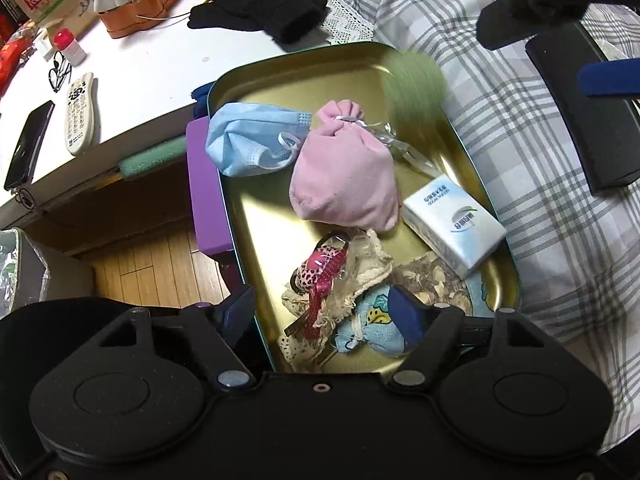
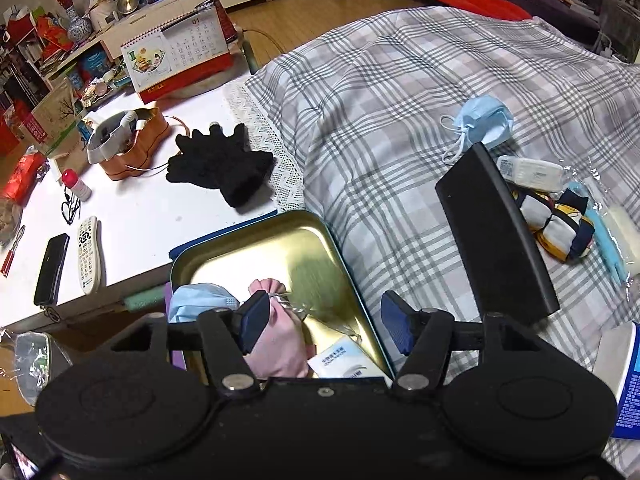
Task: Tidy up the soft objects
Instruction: 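Carry the lace bundle and scrubber ball to the gold tray and release both, then move the right tool to the wrapped white sponge while the left tool reaches the white tissue pack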
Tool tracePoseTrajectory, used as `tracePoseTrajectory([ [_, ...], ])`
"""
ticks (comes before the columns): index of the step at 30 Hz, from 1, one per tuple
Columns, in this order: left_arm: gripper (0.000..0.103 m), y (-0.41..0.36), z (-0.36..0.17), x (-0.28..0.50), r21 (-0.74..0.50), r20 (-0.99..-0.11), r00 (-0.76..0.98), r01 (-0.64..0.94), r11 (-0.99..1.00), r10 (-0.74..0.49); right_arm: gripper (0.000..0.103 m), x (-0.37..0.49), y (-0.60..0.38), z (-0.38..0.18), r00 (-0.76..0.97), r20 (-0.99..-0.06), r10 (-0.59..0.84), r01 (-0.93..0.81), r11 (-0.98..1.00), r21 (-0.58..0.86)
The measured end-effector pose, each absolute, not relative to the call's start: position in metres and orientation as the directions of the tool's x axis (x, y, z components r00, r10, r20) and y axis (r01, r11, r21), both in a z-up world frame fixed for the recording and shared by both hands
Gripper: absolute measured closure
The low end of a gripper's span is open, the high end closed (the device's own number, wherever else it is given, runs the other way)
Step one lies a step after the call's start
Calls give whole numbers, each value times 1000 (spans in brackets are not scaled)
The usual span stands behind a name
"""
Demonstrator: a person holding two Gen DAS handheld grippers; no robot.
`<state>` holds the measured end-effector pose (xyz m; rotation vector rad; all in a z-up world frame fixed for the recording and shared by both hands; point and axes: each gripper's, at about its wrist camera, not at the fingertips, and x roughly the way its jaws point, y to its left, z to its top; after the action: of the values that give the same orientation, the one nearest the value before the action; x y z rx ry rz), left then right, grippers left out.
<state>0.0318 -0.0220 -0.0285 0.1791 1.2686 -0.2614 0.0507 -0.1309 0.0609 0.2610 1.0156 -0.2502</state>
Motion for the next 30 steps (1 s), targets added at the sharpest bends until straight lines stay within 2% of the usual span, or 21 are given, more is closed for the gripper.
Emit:
tracePoseTrajectory([
  [6,33,-27,-22,22,-14,-955,277,301,954,-101,42,29,-147,62,492,-865,-102,364,926,98],
  [10,26,-32,-19,15,-2,-952,290,308,951,-96,42,8,-160,62,482,-869,-112,399,911,104],
  [15,26,-38,-13,4,-1,-953,285,327,945,-100,41,-21,-173,65,478,-868,-132,434,895,103],
  [23,21,-62,6,-22,9,-945,302,415,910,-128,37,-76,-202,71,481,-857,-183,501,860,98],
  [30,20,-99,25,-46,8,-935,309,507,862,-173,33,-134,-251,80,468,-836,-287,608,791,69],
])
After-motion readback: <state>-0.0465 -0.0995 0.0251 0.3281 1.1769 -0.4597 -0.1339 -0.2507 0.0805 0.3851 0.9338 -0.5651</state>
